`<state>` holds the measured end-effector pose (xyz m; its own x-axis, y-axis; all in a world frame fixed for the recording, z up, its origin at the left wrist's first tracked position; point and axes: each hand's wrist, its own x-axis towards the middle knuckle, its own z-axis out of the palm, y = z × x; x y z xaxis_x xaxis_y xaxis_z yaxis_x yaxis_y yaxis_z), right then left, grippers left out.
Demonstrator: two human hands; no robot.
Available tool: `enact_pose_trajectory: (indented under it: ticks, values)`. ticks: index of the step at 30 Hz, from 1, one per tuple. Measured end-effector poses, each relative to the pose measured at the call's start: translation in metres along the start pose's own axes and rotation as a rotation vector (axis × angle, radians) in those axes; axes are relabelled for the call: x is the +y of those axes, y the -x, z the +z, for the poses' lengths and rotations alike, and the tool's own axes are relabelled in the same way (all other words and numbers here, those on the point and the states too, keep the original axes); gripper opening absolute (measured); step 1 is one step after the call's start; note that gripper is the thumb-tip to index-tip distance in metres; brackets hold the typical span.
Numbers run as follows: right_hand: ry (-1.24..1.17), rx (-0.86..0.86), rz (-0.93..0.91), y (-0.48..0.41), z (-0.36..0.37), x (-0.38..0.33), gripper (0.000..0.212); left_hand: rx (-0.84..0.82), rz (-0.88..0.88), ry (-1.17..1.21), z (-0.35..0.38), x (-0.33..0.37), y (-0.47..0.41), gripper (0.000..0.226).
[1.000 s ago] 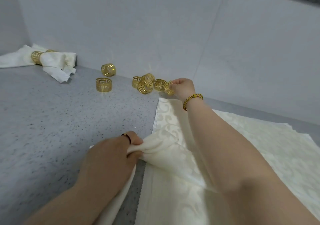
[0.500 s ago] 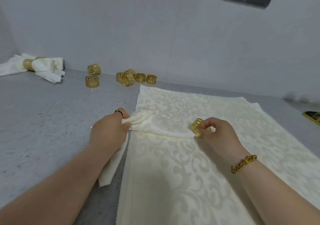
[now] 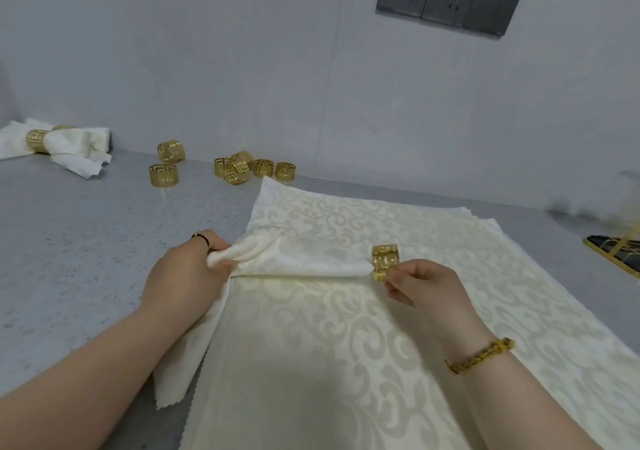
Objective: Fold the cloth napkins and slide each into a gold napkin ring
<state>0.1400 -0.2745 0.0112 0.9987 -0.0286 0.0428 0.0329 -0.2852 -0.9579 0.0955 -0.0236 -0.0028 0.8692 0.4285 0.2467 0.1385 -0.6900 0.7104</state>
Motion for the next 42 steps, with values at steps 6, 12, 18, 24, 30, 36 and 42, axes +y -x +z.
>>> enact_pose_trajectory:
  ticks: [6,12,18,24,30,36,42]
  values:
    - [-0.439,-0.054,0.090,0.004,0.008,-0.002,0.014,0.031,-0.047,0.126,-0.002,0.002,-0.004,0.024]
    - [-0.398,-0.039,0.019,0.011,0.020,-0.004,0.019,0.023,-0.055,0.150,-0.002,0.004,-0.002,0.023]
    - [-0.330,-0.018,0.036,0.014,0.026,-0.005,0.019,-0.034,0.017,0.164,0.003,0.013,0.008,0.024]
    - [-0.364,-0.052,0.064,0.014,0.025,-0.007,0.031,-0.119,0.097,0.137,0.004,0.017,0.014,0.026]
    - [-0.369,-0.205,0.043,0.015,0.022,-0.006,0.042,-0.150,0.104,0.007,0.009,0.016,0.014,0.031]
    - [-0.326,-0.231,0.044,0.014,0.019,-0.004,0.026,-0.091,0.104,-0.052,0.010,0.013,0.011,0.029]
    - [0.099,-0.175,-0.038,0.011,0.027,-0.002,0.010,-0.073,0.188,-0.250,0.016,0.009,0.010,0.014]
